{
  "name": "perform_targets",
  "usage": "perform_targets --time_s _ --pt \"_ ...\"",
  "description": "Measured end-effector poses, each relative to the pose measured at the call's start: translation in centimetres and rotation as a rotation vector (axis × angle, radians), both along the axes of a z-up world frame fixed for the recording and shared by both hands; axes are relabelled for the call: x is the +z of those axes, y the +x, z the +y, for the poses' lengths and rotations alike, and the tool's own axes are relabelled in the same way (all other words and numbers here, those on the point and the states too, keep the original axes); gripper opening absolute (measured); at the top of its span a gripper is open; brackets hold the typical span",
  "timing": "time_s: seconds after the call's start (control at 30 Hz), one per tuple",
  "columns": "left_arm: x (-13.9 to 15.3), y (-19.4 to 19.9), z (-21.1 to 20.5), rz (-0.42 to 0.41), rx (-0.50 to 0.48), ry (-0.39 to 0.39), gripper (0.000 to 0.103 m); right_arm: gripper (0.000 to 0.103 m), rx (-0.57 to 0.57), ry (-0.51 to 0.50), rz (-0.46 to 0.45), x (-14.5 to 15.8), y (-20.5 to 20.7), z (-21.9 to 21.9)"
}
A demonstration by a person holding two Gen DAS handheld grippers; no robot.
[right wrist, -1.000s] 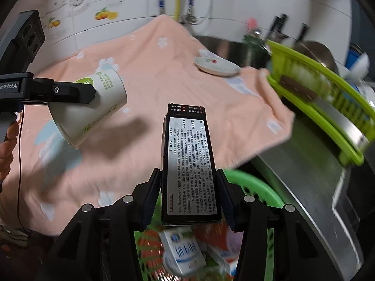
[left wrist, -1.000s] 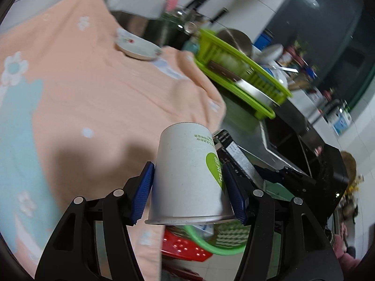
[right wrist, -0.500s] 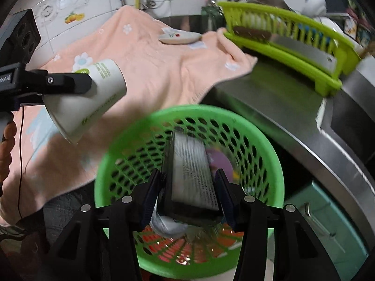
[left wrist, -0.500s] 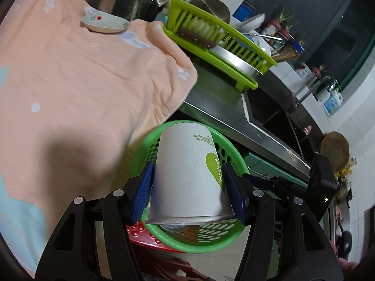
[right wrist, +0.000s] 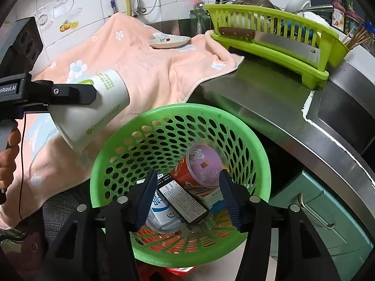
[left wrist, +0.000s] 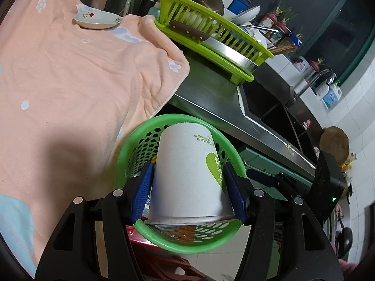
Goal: Collect trash
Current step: 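Carry paper cup and black box over the green basket and open both tools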
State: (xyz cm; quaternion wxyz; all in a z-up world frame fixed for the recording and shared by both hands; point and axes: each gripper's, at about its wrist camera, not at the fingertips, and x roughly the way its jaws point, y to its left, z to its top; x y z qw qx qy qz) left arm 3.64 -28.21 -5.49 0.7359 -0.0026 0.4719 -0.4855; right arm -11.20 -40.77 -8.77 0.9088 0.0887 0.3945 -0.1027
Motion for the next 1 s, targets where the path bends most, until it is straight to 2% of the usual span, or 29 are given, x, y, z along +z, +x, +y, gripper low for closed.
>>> perform_targets --time_s 0.37,0.5,0.67,1.0 --pt "-0.1 -0.1 -0.2 -0.004 0.004 0.014 0.063 0.060 0.003 0.011 -0.015 0.3 -0.1 0.3" --pt "0.0 -0.2 -0.3 -0.003 0.002 0.012 0.069 0.061 0.005 0.012 -0.019 0.4 0.0 0.4" --pt "0.0 -0.4 -0.4 -0.010 0.000 0.016 0.072 0.061 0.004 0.013 -0.019 0.5 0.0 0.5" --pt "1.0 -0.2 1.4 -0.086 0.063 0.050 0.084 0.066 0.023 0.019 -0.037 1.0 0.5 1.5"
